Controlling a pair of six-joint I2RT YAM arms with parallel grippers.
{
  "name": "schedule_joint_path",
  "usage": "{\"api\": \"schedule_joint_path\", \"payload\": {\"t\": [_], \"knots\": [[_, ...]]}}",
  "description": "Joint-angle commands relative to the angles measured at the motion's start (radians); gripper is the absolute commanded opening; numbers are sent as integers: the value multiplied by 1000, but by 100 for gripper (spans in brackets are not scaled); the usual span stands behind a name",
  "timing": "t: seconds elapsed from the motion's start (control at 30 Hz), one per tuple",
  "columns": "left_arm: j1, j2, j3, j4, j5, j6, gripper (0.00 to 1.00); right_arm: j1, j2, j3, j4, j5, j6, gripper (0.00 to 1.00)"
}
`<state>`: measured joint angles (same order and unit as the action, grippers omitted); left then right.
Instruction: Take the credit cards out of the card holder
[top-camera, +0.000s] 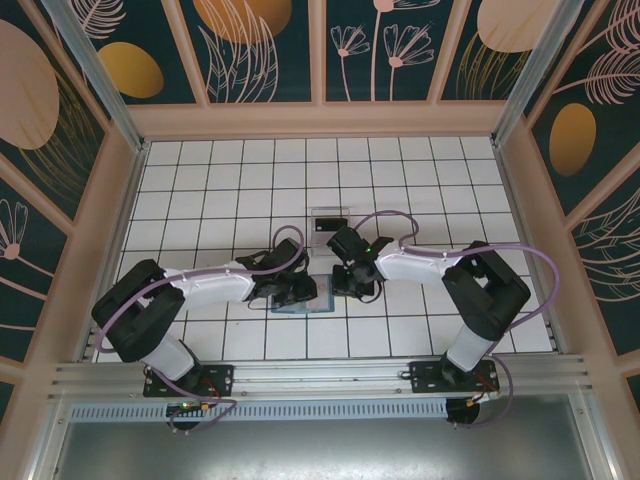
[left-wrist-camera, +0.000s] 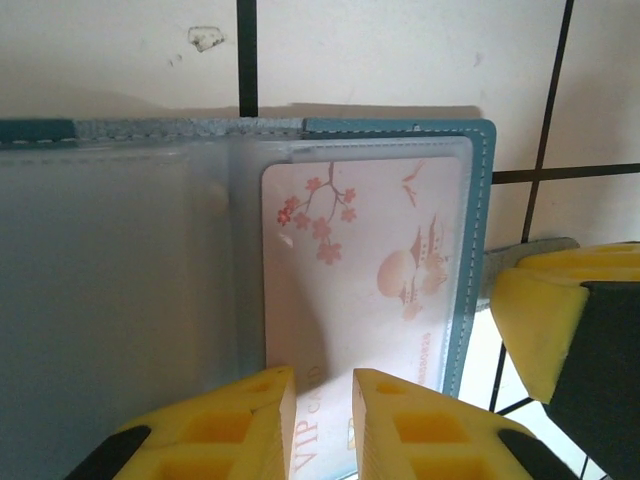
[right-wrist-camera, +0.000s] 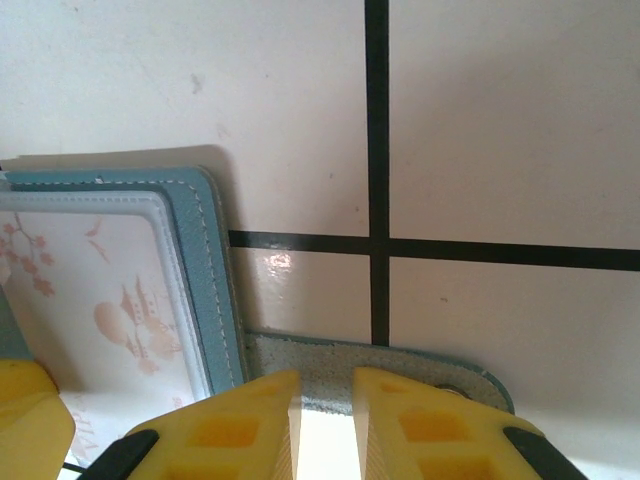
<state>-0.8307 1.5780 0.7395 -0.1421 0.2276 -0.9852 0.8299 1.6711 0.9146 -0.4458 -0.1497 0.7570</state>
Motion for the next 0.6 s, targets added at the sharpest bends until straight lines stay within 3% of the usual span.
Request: {"api": "schedule_joint_path", "payload": {"t": [0.0,0.57], "knots": [[5,20,-10,-23,-13,10,24,-9,-18,-25,-59,42,-12,22],[5,-40,28,-153,-104,30,32,-8,-22,-23,-65,44,-12,23]]}}
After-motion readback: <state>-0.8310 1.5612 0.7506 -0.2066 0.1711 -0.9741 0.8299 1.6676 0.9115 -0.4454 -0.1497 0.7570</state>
